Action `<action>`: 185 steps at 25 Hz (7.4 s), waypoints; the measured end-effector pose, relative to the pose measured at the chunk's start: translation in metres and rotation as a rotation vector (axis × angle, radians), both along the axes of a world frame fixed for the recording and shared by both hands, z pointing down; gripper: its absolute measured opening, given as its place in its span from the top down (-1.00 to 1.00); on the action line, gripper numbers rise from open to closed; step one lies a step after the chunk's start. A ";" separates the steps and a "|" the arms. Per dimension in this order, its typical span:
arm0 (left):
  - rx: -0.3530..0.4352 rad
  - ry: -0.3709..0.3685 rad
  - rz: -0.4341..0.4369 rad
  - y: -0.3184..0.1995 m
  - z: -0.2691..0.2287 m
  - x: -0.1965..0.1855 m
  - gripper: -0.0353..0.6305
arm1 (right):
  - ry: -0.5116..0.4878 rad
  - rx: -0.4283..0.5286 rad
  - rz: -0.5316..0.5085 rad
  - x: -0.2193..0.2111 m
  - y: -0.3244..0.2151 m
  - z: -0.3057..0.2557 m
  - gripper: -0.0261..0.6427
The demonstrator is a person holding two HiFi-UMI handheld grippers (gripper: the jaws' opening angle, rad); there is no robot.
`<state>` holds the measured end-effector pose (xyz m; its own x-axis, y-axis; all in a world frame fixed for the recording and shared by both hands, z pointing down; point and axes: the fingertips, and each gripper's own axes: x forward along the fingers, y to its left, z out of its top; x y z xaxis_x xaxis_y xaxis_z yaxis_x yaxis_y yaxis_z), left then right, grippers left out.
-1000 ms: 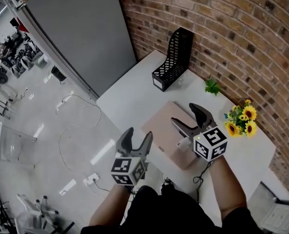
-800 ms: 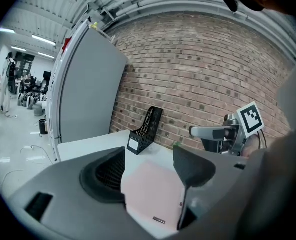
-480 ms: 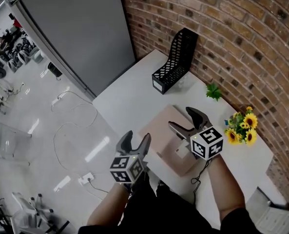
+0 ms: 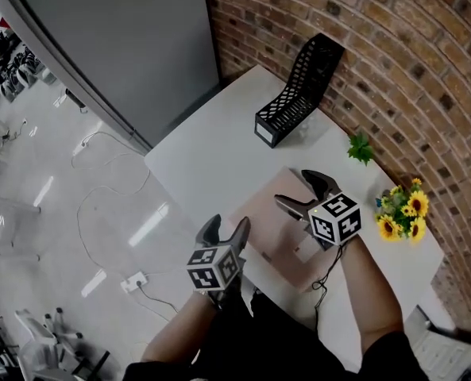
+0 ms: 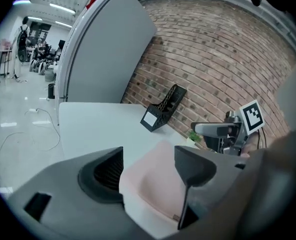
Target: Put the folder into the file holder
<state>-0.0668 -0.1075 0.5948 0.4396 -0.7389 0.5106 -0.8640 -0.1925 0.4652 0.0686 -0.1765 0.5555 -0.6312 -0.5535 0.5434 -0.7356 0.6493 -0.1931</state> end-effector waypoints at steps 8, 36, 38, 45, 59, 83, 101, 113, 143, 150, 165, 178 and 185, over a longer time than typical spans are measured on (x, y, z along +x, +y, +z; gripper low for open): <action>-0.162 0.037 -0.029 0.008 0.053 0.002 -0.06 | 0.076 -0.157 -0.042 -0.003 -0.023 0.060 -0.39; -0.312 0.090 -0.043 -0.010 0.106 0.010 -0.07 | 0.113 -0.433 -0.121 -0.001 -0.043 0.149 -0.43; -0.315 0.083 -0.051 -0.011 0.107 0.010 -0.07 | 0.116 -0.432 -0.126 -0.002 -0.043 0.149 -0.41; -0.324 0.083 -0.055 -0.013 0.106 0.011 -0.07 | 0.128 -0.393 -0.124 0.000 -0.044 0.143 -0.37; -0.054 0.016 -0.021 -0.044 0.016 0.015 -0.07 | 0.064 -0.092 -0.046 0.013 -0.061 0.036 -0.36; 0.517 -0.200 0.111 -0.064 -0.181 0.044 -0.06 | -0.099 0.369 0.154 0.062 -0.034 -0.154 -0.37; 0.615 -0.201 0.214 -0.030 -0.199 0.069 -0.06 | -0.181 0.330 0.203 0.091 0.006 -0.140 -0.37; 0.631 -0.127 0.287 -0.024 -0.193 0.070 -0.06 | -0.206 0.341 0.206 0.102 0.020 -0.139 -0.30; 0.622 0.026 0.931 -0.030 -0.175 0.126 0.26 | -0.191 0.355 0.348 0.108 0.022 -0.148 -0.17; 0.621 0.019 0.876 -0.036 -0.175 0.123 0.33 | -0.174 0.360 0.428 0.106 0.017 -0.146 -0.16; 0.636 -0.032 0.733 -0.077 -0.191 0.088 0.37 | -0.079 0.458 0.677 0.106 0.016 -0.158 0.91; 0.719 -0.126 0.493 -0.089 -0.238 0.054 0.37 | -0.126 0.446 0.669 0.100 0.027 -0.170 0.91; 0.747 -0.199 0.364 -0.075 -0.259 0.038 0.37 | -0.077 0.485 0.588 0.086 0.043 -0.182 0.91</action>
<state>-0.0284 -0.1826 0.3362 0.6683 -0.7429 0.0388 -0.7414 -0.6694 -0.0480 0.1544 -0.1331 0.3731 -0.1853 -0.9753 0.1204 -0.9823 0.1803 -0.0514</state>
